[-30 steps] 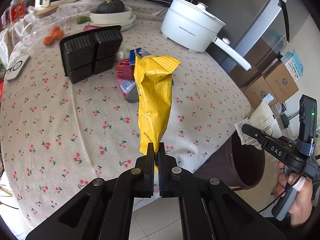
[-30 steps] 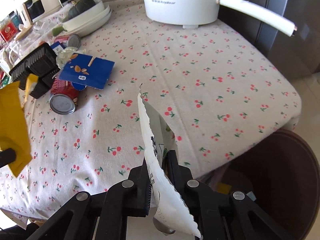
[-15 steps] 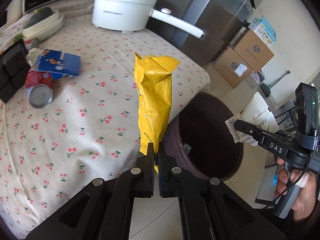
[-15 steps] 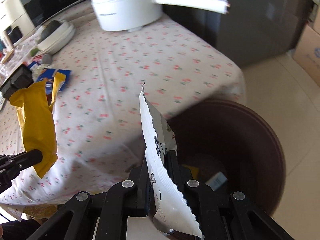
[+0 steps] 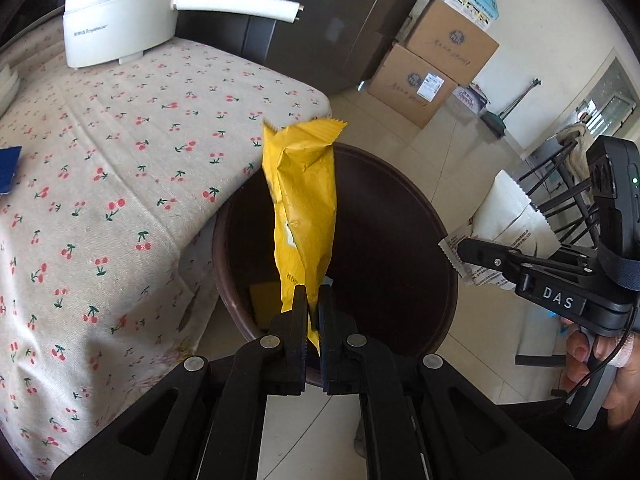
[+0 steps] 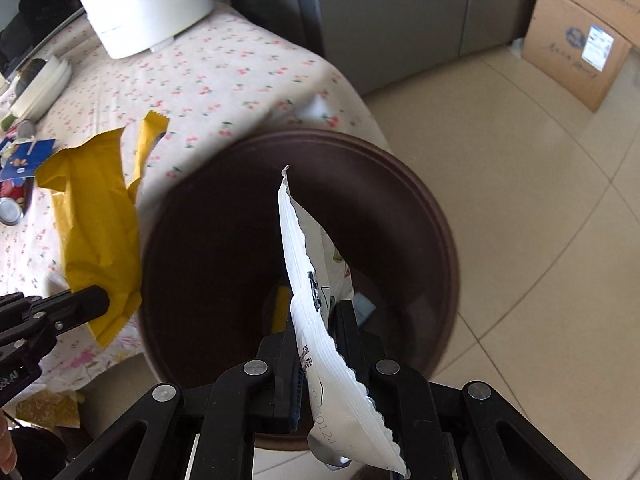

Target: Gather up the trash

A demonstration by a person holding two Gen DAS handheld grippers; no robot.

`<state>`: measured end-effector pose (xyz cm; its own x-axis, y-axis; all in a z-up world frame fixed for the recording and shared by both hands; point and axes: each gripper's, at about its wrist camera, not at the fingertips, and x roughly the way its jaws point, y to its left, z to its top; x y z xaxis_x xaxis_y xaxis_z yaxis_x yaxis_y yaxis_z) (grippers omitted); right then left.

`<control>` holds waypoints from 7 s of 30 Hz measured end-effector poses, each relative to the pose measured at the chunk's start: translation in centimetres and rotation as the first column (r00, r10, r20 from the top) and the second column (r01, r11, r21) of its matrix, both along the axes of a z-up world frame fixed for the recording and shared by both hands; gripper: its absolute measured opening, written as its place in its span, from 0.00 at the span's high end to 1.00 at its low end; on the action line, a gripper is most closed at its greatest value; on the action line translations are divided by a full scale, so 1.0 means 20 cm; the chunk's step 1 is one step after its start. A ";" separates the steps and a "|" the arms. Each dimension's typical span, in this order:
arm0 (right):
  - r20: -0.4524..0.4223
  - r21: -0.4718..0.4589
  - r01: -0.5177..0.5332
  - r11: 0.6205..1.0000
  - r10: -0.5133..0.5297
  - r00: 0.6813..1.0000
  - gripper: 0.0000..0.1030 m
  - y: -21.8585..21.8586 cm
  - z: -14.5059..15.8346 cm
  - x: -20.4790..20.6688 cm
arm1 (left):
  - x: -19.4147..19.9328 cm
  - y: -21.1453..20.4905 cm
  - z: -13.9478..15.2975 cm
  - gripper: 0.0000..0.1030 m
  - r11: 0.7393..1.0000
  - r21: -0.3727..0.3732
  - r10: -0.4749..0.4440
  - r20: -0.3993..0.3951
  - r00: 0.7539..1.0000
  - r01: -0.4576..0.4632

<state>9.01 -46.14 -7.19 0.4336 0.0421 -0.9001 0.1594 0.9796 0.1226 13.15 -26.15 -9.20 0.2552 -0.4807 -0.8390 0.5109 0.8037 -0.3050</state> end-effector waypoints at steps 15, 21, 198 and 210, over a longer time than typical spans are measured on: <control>-0.006 0.002 0.006 1.000 -0.006 1.000 0.85 -0.05 -0.02 0.00 | 0.09 0.08 -0.05 0.24 0.990 0.085 0.109 0.013 0.994 -0.110; -0.008 0.019 0.033 0.999 -0.033 0.999 0.38 -0.04 -0.02 0.00 | 0.10 0.17 -0.02 0.22 0.987 0.085 0.138 0.016 0.990 -0.139; 0.108 0.103 -0.453 0.886 0.443 0.890 0.58 1.47 0.05 0.60 | 0.09 1.84 0.33 0.66 0.746 -0.022 0.662 0.135 0.737 -0.665; 0.148 0.156 -0.418 0.895 0.398 0.906 0.21 1.78 -0.02 0.84 | 0.10 2.12 0.34 0.66 0.661 -0.037 0.747 0.127 0.653 -0.749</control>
